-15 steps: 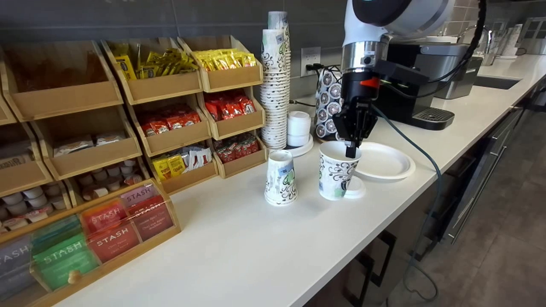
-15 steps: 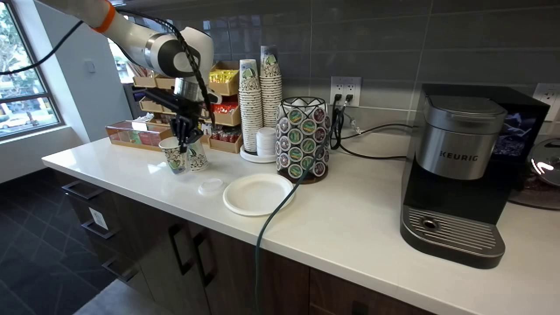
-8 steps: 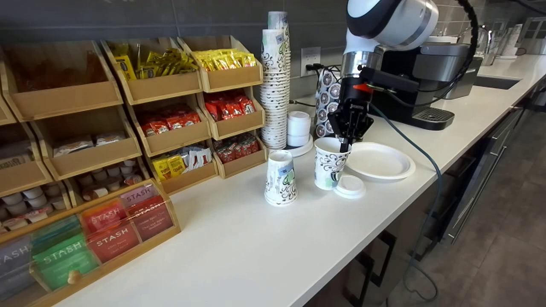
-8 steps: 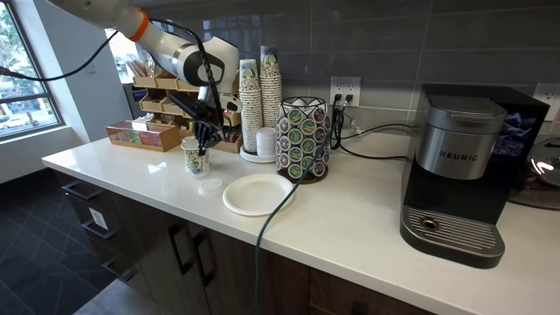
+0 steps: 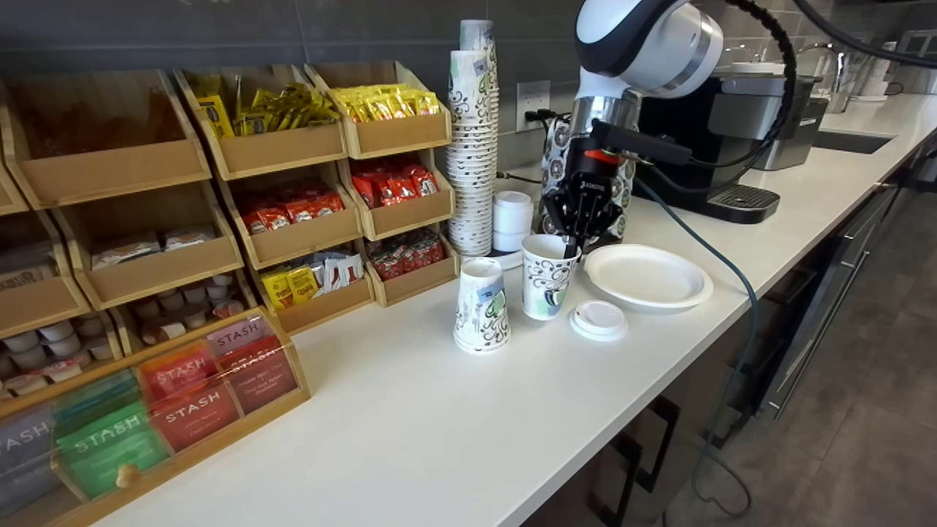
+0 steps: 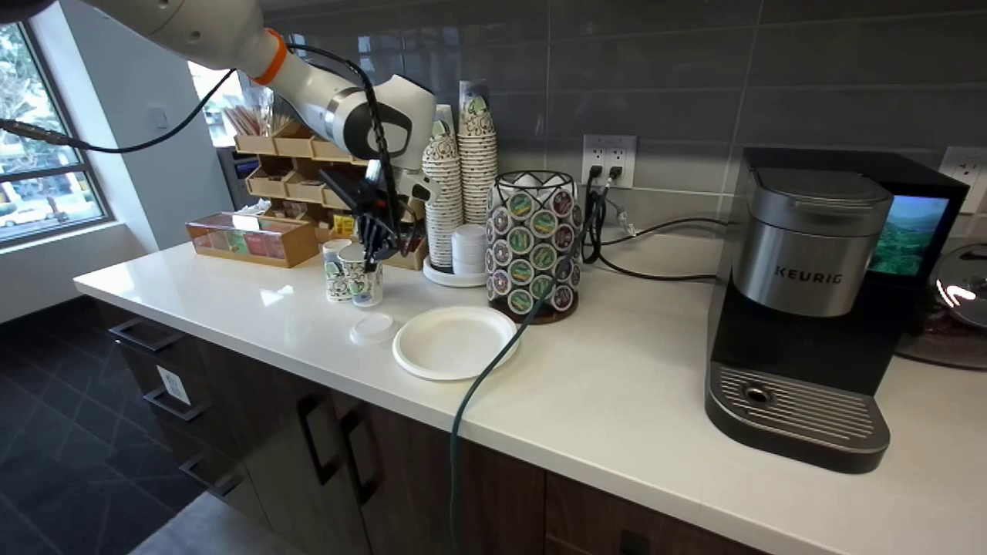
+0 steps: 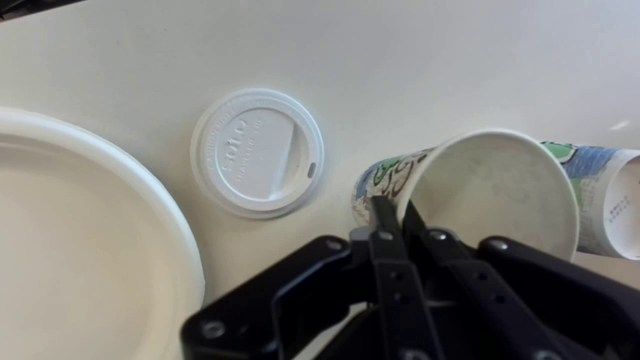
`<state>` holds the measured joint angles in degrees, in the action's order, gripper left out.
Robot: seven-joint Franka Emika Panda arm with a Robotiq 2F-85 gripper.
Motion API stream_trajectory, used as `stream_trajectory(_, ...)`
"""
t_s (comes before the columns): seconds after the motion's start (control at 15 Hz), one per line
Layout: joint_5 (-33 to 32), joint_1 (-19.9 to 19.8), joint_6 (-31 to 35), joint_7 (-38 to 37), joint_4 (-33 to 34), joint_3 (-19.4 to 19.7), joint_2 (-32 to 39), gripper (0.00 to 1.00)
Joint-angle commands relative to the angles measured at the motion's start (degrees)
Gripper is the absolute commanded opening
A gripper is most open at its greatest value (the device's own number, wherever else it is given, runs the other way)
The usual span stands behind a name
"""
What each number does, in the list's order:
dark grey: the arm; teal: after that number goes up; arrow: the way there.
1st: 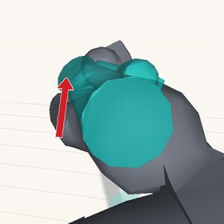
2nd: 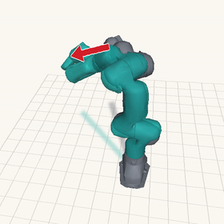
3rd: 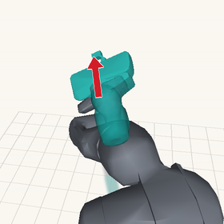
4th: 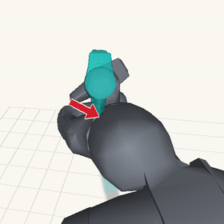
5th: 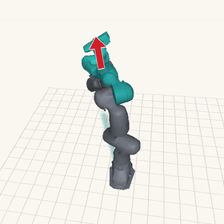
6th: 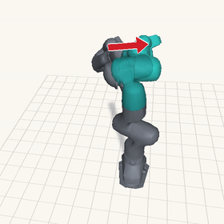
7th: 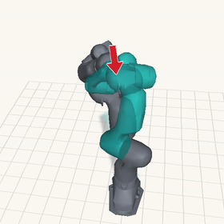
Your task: Set the right cup upright on the table
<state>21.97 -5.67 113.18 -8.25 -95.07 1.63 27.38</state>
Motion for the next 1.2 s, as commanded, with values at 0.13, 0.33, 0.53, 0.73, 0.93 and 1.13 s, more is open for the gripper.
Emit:
stream_trajectory(0.13, -0.4, 0.6, -0.2, -2.0, 4.0, -0.3, 3.7, 0.16)
stream_trajectory(0.33, -1.0, 0.7, 0.1, -1.9, 3.9, -0.1, 3.9, 0.42)
stream_trajectory(0.53, -1.3, 0.6, 0.5, -0.7, 2.8, -0.1, 2.2, 0.51)
stream_trajectory(0.73, -1.9, 0.3, 1.1, 1.7, 0.3, -0.1, -1.7, 0.73)
stream_trajectory(0.93, -5.6, 1.4, 5.6, 6.3, -5.3, 0.4, -6.7, 0.95)
stream_trajectory(1.13, -7.2, 2.0, 17.7, 11.1, -14.7, -0.5, -12.4, 1.0)
